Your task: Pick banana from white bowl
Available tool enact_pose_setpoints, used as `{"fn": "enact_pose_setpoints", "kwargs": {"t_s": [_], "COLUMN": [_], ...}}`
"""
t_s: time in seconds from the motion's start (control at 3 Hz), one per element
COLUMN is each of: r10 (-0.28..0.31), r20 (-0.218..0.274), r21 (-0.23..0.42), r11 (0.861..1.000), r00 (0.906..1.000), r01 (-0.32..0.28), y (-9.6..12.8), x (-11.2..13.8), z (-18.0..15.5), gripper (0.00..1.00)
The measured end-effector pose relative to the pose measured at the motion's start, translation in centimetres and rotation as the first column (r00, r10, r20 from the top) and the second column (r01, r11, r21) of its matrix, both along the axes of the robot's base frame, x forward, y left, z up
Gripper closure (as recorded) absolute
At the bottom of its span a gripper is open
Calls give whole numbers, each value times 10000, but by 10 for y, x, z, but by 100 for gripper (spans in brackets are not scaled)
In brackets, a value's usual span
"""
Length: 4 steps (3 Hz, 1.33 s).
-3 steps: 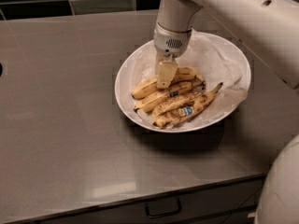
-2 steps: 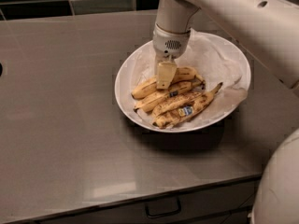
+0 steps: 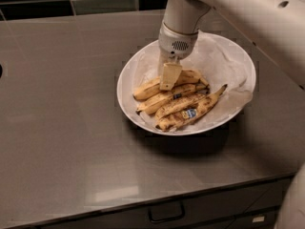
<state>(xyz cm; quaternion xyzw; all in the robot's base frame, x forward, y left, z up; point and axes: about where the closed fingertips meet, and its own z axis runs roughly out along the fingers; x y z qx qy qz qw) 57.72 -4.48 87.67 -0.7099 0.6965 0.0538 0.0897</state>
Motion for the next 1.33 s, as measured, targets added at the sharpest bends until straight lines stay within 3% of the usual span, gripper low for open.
{"fn": "enact_pose_setpoints", "kwargs": {"t_s": [0.33, 1.33], "r10": [75, 306], "r20": [893, 1483], "r21": [1075, 1666], "r11": [9941, 9845], "r00": [9960, 9885], "r01": [-171, -554], "y": [-8, -5], "x": [-18, -39], "z": [27, 32], "gripper": [100, 100]}}
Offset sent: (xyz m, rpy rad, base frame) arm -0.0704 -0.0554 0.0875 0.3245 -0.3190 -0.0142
